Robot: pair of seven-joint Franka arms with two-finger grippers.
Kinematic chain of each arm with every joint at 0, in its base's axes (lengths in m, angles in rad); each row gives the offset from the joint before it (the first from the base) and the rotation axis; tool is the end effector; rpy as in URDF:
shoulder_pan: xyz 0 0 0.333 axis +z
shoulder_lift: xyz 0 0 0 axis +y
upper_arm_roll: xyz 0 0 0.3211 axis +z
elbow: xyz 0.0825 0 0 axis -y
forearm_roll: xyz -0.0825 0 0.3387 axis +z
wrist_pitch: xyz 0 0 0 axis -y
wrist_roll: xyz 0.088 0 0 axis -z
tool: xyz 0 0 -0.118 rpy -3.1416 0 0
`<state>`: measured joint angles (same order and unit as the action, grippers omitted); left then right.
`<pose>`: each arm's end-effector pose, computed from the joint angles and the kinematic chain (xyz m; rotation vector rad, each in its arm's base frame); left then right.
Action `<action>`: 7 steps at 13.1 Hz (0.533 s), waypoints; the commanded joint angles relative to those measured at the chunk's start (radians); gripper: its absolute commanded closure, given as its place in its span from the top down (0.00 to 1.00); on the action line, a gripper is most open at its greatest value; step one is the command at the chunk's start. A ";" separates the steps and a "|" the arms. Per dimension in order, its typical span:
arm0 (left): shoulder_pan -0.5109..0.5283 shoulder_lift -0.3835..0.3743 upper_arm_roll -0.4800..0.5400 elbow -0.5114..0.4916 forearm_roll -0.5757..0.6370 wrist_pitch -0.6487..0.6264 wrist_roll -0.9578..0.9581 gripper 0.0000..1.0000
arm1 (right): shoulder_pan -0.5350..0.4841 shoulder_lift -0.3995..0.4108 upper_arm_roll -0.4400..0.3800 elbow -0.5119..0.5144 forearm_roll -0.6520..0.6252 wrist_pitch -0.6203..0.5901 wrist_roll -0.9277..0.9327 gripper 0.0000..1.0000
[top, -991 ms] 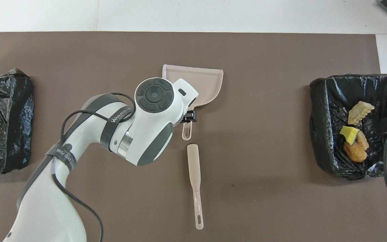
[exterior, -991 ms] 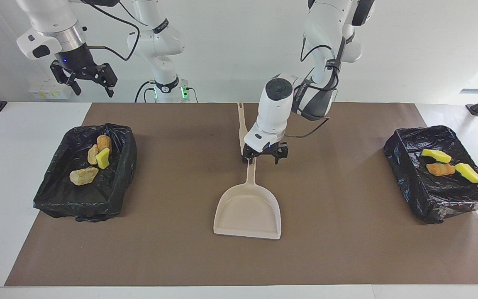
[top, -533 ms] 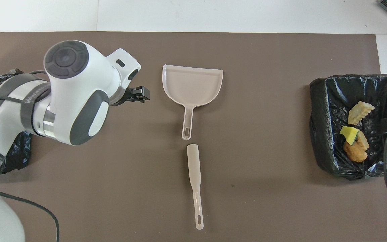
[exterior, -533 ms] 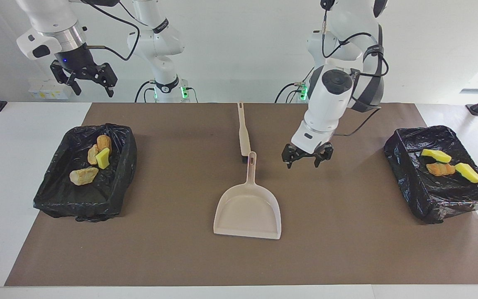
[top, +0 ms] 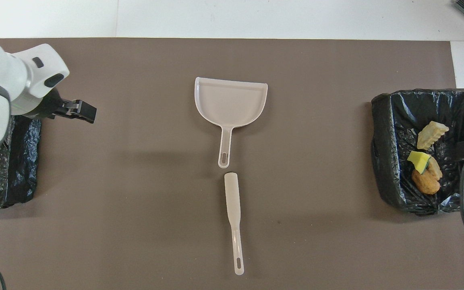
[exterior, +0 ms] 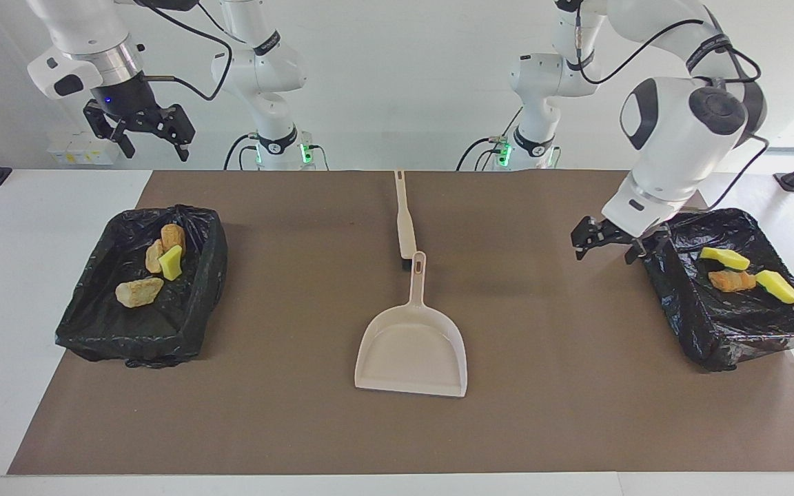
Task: Sweep and dump trash in bin
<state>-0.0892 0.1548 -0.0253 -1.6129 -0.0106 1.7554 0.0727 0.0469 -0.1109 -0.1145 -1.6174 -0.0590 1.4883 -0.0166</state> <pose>0.5621 -0.0648 0.5331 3.1141 -0.2887 -0.0196 0.4634 -0.0424 0.6455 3.0949 -0.0843 -0.0323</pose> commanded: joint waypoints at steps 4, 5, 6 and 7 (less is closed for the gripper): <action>0.049 -0.132 -0.007 -0.036 -0.012 -0.128 0.033 1.00 | -0.002 -0.012 0.001 -0.013 0.008 0.010 -0.002 1.00; 0.052 -0.161 -0.007 -0.050 -0.012 -0.140 0.044 1.00 | -0.002 -0.012 0.001 -0.013 0.008 0.010 -0.002 1.00; 0.060 -0.205 -0.007 -0.089 -0.012 -0.137 0.045 1.00 | -0.002 -0.012 0.001 -0.013 0.008 0.010 -0.002 1.00; 0.063 -0.239 -0.007 -0.119 -0.012 -0.139 0.045 1.00 | -0.002 -0.012 0.001 -0.013 0.008 0.010 -0.002 1.00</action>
<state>-0.0431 0.0145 -0.0291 -1.6353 -0.0115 1.6167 0.0995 0.0469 -0.1109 -0.1145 -1.6174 -0.0590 1.4883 -0.0166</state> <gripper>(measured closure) 0.000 0.000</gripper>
